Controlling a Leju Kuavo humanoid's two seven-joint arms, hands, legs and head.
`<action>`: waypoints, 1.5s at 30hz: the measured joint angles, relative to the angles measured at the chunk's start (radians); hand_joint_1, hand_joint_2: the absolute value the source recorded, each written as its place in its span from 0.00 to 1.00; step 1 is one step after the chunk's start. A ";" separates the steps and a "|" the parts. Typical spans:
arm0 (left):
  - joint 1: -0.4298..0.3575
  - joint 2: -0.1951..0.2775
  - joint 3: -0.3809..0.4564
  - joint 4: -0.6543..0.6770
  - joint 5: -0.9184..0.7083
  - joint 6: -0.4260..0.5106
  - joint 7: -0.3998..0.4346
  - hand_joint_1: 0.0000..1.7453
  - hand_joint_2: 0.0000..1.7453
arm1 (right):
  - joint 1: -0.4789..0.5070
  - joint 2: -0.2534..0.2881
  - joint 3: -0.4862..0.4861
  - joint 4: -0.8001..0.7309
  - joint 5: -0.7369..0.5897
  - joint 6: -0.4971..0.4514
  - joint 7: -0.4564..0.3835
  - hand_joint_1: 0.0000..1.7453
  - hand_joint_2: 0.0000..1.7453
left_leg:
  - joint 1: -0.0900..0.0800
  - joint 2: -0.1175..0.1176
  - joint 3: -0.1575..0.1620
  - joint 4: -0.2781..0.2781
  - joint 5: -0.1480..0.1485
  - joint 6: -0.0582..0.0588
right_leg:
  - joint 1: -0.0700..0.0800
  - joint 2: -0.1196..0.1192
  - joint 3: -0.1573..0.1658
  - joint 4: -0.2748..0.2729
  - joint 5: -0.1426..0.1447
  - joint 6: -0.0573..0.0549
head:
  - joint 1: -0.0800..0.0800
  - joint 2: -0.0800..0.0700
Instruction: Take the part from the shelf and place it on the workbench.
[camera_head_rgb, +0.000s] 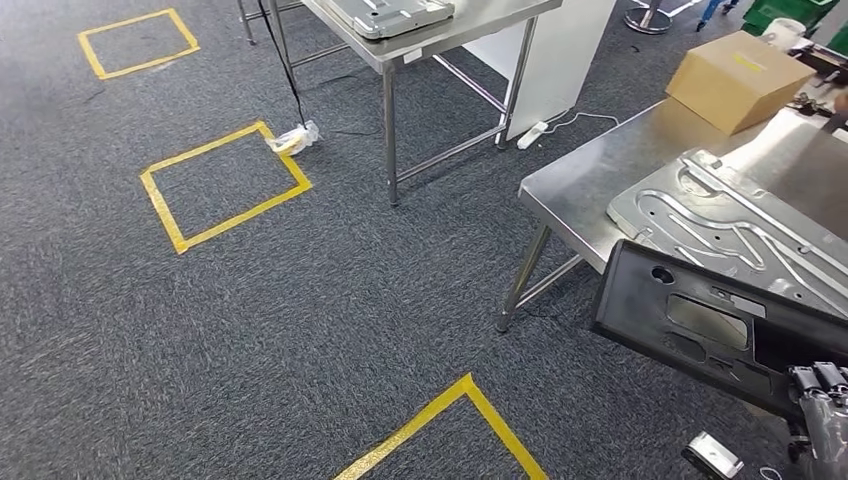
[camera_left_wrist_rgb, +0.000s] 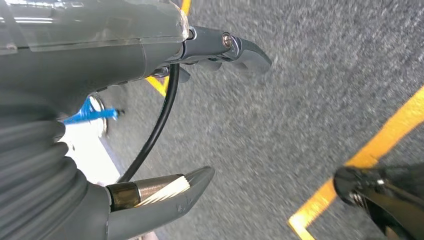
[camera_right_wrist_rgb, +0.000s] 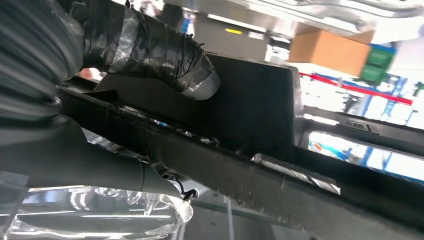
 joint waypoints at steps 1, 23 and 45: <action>0.000 0.000 0.000 0.000 0.000 0.000 0.001 0.00 1.00 | 0.000 0.001 0.000 0.000 0.000 0.001 0.001 1.00 1.00 | -0.001 0.012 0.000 0.000 -0.001 0.000 | -0.002 -0.002 -0.007 0.019 0.001 0.002 | 0.000 0.000; -0.003 0.000 0.001 0.000 -0.004 -0.001 0.007 0.00 1.00 | -0.017 0.009 -0.001 -0.003 0.007 -0.002 0.006 1.00 1.00 | 0.003 -0.095 -0.009 0.028 -0.011 -0.036 | 0.003 0.108 0.123 -0.247 0.128 -0.032 | -0.002 0.000; -0.013 -0.001 0.001 0.000 -0.022 -0.008 0.005 0.00 1.00 | -0.127 -0.019 0.138 0.042 0.031 0.007 0.050 1.00 1.00 | 0.005 -0.015 -0.084 0.225 -0.131 -0.057 | 0.000 0.001 0.135 -0.267 0.133 -0.056 | 0.001 0.000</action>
